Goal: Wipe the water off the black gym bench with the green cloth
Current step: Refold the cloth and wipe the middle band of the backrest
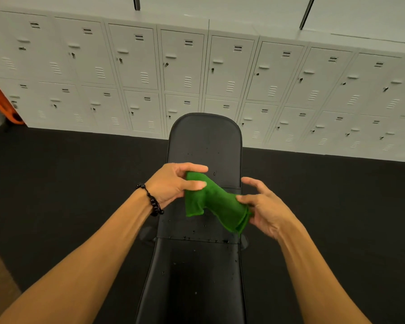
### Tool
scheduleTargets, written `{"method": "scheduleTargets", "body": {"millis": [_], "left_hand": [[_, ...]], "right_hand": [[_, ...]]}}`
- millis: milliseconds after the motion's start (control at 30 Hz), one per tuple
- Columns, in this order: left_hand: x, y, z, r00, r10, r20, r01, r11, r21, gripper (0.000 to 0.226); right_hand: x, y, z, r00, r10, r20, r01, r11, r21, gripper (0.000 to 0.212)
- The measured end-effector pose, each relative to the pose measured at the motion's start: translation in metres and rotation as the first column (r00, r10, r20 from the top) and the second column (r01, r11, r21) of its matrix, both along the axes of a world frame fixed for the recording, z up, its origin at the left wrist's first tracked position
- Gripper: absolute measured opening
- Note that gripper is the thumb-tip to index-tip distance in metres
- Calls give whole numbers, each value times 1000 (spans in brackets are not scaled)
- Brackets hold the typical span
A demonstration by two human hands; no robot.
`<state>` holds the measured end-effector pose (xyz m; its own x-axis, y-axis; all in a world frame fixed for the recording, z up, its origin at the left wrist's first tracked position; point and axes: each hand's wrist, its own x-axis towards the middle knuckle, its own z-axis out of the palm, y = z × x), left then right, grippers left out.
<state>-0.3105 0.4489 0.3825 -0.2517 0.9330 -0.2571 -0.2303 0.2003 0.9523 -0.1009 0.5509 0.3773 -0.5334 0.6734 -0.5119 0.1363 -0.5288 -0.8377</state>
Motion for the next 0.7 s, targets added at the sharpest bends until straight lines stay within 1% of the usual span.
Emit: {"method": "scheduleTargets", "body": {"millis": [33,67,100,133,167,200,233,267,300,333,367,400,433,467,500,533,567,600,633,667,700], "left_hand": [[-5,-1,0,997,-29,-68,28,1000,-9,49],[-9,-1,1,978,-66,-200,59,998,-36,59],[-11,-2,4,921,-115,-374,91,993,-81,69],[-12,-1,8,823,-170,-542,110,984,-141,77],[-12,1,11,703,-218,-677,115,974,-194,81],[-11,2,15,575,-248,-780,105,967,-230,80],[-11,4,18,448,-266,-854,89,963,-253,73],[-10,5,21,346,-270,-898,79,963,-259,59],[-11,5,24,295,-261,-919,77,965,-249,43],[-13,4,26,294,-238,-926,85,971,-223,28],[-14,4,26,325,-206,-923,97,978,-184,22],[-15,5,27,386,-181,-904,112,983,-148,23],[-15,6,26,474,-168,-864,123,985,-124,27],[-14,8,25,573,-159,-804,130,986,-103,28],[-13,11,23,666,-157,-730,129,987,-95,28],[-11,15,21,735,-153,-660,121,988,-95,26],[-10,20,19,784,-154,-602,116,988,-103,25],[-9,27,17,829,-168,-533,123,985,-120,21],[-7,33,15,876,-187,-444,134,980,-147,15],[-3,39,15,922,-206,-327,155,972,-177,7],[0,43,16,953,-224,-205,181,961,-210,1]], "right_hand": [[0,2,1,998,-14,-67,15,1000,6,48],[-1,3,3,990,13,-138,-11,1000,16,44],[-1,3,3,983,83,-165,-74,995,62,43],[-1,3,2,978,185,-94,-167,971,172,47],[-3,3,0,959,275,74,-284,906,313,55],[-6,1,0,917,299,263,-388,818,424,59],[-10,-1,-2,876,274,397,-456,738,497,55],[-14,-3,-2,860,231,455,-475,685,553,42],[-16,-4,-1,867,184,464,-463,642,611,25],[-16,-3,-1,885,144,443,-432,612,662,12],[-14,-1,-1,906,121,407,-393,599,698,13],[-11,2,-1,923,111,369,-356,614,704,19],[-8,4,-2,935,118,335,-328,648,687,23],[-5,4,-4,939,125,322,-317,680,661,26],[-4,6,-9,929,119,351,-335,677,656,30],[-2,5,-15,906,88,415,-377,615,693,40],[-3,2,-20,896,53,441,-404,510,759,58],[-6,-3,-24,911,42,410,-390,408,825,78],[-11,-7,-28,933,67,353,-355,324,877,94],[-18,-11,-31,943,116,313,-333,253,908,106],[-26,-17,-34,944,164,287,-318,215,923,111]]}}
